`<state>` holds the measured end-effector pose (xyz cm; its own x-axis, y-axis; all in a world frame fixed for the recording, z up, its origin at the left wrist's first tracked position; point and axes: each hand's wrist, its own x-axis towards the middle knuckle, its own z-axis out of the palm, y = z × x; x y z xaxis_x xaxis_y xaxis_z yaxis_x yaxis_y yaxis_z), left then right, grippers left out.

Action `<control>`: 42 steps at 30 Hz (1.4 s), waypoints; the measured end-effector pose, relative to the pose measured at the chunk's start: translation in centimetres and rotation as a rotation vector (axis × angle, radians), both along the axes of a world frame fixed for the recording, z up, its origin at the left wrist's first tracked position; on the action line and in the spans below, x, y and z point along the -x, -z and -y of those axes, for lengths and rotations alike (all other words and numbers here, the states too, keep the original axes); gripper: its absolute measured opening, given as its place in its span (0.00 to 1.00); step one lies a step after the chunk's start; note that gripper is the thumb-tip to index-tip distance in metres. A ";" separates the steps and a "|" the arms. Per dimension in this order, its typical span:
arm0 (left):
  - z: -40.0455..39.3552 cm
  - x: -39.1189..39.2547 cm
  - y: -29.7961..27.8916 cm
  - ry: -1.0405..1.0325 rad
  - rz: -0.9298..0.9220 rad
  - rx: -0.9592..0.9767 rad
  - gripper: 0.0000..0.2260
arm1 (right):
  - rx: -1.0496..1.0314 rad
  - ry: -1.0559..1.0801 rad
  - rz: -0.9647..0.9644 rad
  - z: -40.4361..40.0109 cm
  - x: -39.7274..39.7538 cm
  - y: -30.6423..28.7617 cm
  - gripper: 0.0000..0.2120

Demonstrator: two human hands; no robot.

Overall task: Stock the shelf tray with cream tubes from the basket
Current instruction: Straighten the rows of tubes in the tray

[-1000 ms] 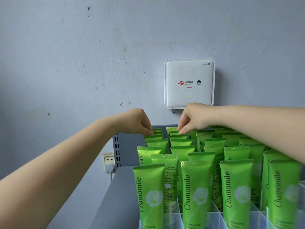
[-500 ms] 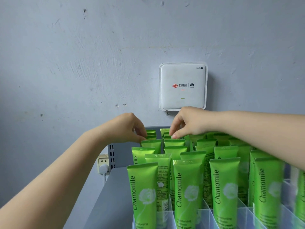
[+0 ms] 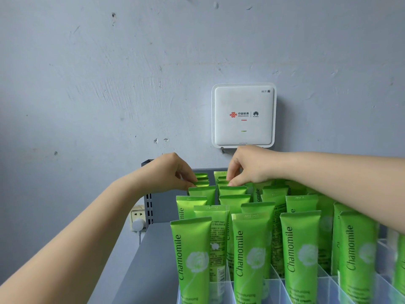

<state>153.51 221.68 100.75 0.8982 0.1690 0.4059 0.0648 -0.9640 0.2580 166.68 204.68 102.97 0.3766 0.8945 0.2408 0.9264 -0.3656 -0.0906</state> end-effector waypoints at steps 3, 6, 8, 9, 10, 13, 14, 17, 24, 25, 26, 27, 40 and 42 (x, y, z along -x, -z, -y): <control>0.0 0.1 0.1 -0.004 0.006 -0.003 0.06 | 0.008 -0.008 0.003 0.1 -0.2 0.0 0.08; 0.0 0.2 0.3 -0.010 0.007 -0.007 0.05 | 0.009 -0.013 0.010 0.1 -0.3 -0.1 0.08; 0.1 0.4 0.3 -0.012 0.017 0.006 0.03 | 0.003 -0.024 0.008 0.2 -0.1 -0.3 0.08; 0.2 0.7 0.1 -0.008 0.036 0.019 0.02 | -0.017 -0.033 0.007 0.3 -0.1 -0.5 0.08; 0.3 1.0 -0.2 0.000 0.066 0.031 0.03 | -0.052 -0.044 0.007 0.5 0.0 -0.9 0.07; 0.6 2.0 -1.0 0.033 0.144 0.067 0.04 | -0.151 -0.102 -0.025 1.5 0.4 -2.1 0.05; 0.7 2.3 -1.1 0.049 0.144 0.081 0.03 | -0.137 -0.131 -0.040 1.9 0.6 -2.3 0.04; 1.2 2.6 -0.9 0.098 0.074 0.099 0.03 | -0.012 -0.157 -0.035 2.5 1.1 -1.8 0.04; 1.5 1.9 0.1 0.097 -0.002 0.079 0.02 | 0.066 -0.079 0.002 1.7 1.5 -0.3 0.10; 1.5 2.0 0.1 0.102 0.006 0.083 0.02 | 0.056 -0.078 0.001 1.6 1.5 -0.3 0.10; 1.6 2.1 0.0 0.102 0.014 0.087 0.02 | 0.039 -0.078 -0.009 1.5 1.5 -0.3 0.10; 1.5 2.3 -0.3 0.103 0.024 0.088 0.01 | 0.018 -0.079 -0.024 1.5 1.5 -0.3 0.09; 1.6 2.8 -0.7 0.069 -0.025 0.070 0.03 | -0.005 -0.068 -0.065 2.0 1.5 -0.1 0.08; 1.7 2.7 -0.7 0.065 -0.032 0.083 0.03 | -0.003 -0.068 -0.064 2.2 1.6 -0.1 0.08</control>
<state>150.77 219.97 101.41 0.9207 0.1418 0.3636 0.0123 -0.9418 0.3360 165.04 202.52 103.06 0.3294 0.9180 0.2207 0.9414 -0.3015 -0.1513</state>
